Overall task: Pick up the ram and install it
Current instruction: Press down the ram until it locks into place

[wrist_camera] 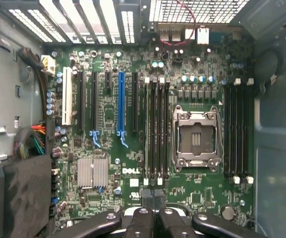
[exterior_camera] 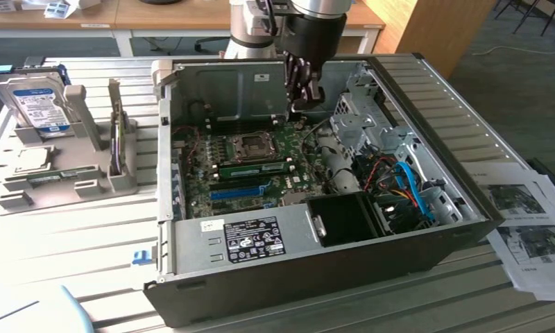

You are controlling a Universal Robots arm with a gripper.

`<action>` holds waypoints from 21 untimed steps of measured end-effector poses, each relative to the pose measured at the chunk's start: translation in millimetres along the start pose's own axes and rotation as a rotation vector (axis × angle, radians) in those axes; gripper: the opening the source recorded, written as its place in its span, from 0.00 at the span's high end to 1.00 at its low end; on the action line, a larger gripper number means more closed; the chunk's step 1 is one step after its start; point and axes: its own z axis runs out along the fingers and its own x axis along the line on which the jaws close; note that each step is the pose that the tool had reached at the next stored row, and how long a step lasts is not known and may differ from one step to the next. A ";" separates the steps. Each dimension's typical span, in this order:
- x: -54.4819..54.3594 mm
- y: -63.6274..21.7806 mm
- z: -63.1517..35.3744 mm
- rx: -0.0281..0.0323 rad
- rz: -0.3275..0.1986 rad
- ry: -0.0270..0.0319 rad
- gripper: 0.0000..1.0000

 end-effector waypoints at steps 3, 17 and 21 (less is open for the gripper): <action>0.0 -3.3 -0.1 -0.0001 0.000 0.0000 0.91; -0.3 -13.8 -0.3 -0.0001 0.000 -0.0001 0.91; -0.3 -16.7 -0.4 -0.0001 0.000 0.0000 0.91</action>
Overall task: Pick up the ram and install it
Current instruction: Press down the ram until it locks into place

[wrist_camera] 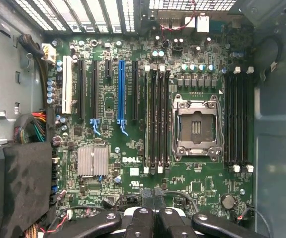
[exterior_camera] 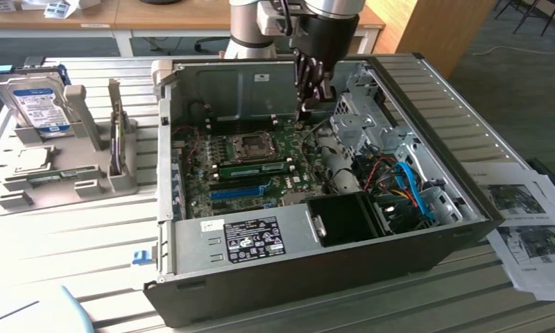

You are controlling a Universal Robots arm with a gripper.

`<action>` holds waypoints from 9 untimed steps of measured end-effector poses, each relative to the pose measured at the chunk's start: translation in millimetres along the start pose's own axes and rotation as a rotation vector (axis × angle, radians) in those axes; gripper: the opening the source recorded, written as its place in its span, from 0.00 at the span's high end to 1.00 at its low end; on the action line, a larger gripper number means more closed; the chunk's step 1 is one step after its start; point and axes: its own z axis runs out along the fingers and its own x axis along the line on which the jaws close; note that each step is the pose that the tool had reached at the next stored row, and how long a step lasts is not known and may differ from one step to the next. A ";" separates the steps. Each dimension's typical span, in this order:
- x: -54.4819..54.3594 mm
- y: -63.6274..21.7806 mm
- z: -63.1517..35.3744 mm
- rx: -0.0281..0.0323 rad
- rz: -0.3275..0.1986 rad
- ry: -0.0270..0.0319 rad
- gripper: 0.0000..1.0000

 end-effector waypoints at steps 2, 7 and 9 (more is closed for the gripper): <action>0.0 -0.7 0.0 0.0000 0.000 0.0000 0.91; 0.0 -0.8 0.1 0.0000 0.000 0.0000 0.91; 0.1 -0.8 1.2 0.0001 0.000 -0.0002 0.91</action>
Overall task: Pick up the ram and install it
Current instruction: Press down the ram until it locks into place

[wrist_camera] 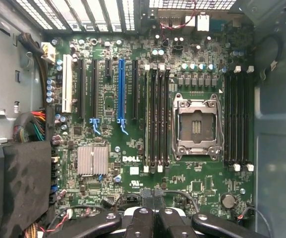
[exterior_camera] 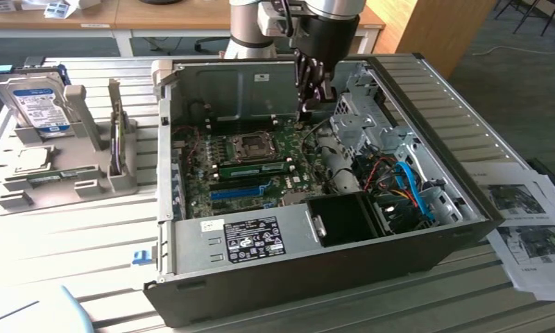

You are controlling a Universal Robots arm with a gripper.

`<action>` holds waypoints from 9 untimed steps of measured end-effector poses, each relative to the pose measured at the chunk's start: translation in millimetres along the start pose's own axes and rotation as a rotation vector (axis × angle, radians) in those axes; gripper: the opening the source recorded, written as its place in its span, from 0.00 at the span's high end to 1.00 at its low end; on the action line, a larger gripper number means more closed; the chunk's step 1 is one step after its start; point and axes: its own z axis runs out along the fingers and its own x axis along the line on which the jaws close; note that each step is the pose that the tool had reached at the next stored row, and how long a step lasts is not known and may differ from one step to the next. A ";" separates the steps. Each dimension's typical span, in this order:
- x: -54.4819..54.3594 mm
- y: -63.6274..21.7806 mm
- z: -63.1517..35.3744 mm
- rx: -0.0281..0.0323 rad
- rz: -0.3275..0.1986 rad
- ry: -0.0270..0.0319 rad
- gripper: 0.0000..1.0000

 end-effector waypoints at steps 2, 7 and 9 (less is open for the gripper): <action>0.0 -0.2 7.4 0.0001 0.000 0.0002 0.91; 0.2 -0.4 17.2 0.0005 0.000 0.0002 0.91; 0.2 -0.5 19.7 0.0005 0.000 0.0001 0.91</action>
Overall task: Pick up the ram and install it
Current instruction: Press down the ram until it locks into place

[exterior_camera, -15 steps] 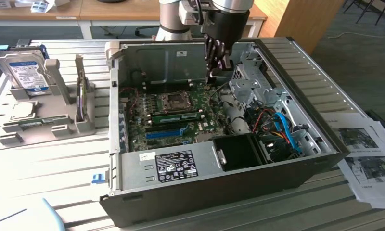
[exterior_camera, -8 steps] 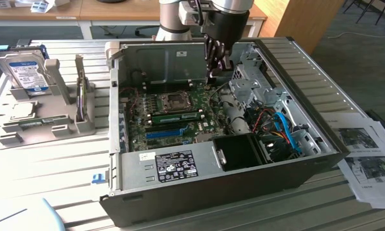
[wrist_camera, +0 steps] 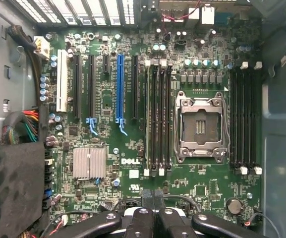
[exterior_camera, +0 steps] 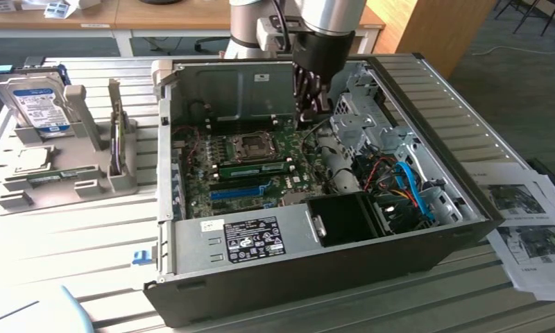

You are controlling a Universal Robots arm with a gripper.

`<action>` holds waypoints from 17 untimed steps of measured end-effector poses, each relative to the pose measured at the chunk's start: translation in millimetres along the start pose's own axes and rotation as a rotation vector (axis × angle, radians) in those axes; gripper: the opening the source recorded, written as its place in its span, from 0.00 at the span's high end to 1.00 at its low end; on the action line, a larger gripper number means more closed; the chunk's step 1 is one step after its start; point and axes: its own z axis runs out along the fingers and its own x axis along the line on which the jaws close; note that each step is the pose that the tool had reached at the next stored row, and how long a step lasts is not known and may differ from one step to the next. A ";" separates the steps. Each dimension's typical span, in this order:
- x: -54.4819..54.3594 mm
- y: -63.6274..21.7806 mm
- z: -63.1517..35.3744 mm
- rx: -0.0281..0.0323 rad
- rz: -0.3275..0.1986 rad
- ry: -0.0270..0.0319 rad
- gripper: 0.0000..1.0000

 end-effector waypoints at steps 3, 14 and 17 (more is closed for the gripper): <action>0.0 -0.1 3.5 0.0000 0.000 0.0000 0.91; 0.2 -0.4 17.3 0.0000 0.000 0.0000 0.91; 0.2 -0.4 20.5 -0.0001 0.000 0.0001 0.91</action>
